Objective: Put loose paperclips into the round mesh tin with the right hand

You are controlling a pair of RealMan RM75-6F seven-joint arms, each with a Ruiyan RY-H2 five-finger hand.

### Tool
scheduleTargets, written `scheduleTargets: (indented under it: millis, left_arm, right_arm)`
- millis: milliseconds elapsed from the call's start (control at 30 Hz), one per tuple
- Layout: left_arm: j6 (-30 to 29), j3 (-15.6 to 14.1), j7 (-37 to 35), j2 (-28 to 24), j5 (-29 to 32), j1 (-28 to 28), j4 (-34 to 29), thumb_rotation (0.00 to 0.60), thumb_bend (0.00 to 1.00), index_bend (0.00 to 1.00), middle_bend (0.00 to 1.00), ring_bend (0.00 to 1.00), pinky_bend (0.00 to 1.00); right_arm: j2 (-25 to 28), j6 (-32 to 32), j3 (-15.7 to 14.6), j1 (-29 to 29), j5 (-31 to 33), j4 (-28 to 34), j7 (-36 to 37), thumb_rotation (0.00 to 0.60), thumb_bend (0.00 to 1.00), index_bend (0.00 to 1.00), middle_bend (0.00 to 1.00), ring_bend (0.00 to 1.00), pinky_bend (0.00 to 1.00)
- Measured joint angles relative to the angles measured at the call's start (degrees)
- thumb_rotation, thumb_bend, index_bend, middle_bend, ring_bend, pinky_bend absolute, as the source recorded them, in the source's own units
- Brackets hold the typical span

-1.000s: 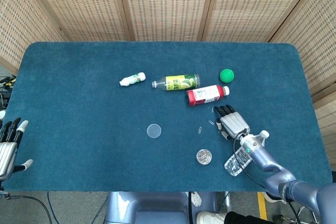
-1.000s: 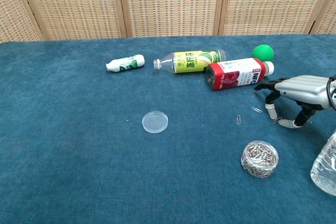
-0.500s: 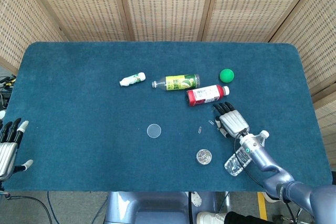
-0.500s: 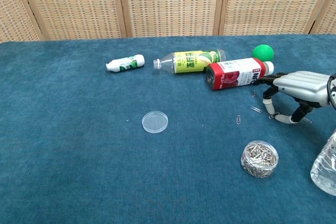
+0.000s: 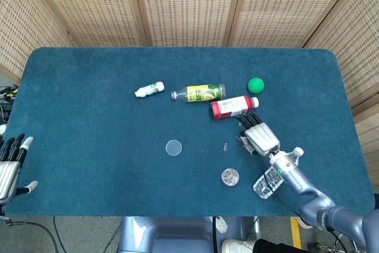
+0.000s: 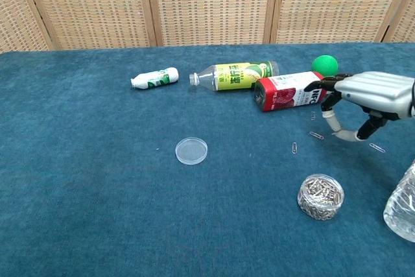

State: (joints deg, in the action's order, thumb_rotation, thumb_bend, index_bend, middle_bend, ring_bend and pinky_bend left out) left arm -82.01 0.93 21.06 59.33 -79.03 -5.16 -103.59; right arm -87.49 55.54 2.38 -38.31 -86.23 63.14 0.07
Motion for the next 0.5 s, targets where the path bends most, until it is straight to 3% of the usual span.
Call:
scheduleTargets:
  millis: [333, 500]
  left_arm:
    - [-0.08, -0.29, -0.43, -0.37, -0.58, 0.11, -0.37, 0.6, 0.05, 0.0, 0.0, 0.0, 0.0]
    - [-0.03, -0.32, -0.59, -0.4, -0.53, 0.13, -0.3, 0.6, 0.05, 0.0, 0.0, 0.0, 0.0]
  right_arm:
    - [7.18, 1.21, 0.05, -0.33, -1.54, 18.63, -4.83, 0.6, 0.38, 0.66, 0.06, 0.0, 0.0]
    - [8.88, 0.16, -0.89, -0.75, -2.48, 24.94, -8.3, 0.6, 0.38, 0.66, 0.06, 0.0, 0.0]
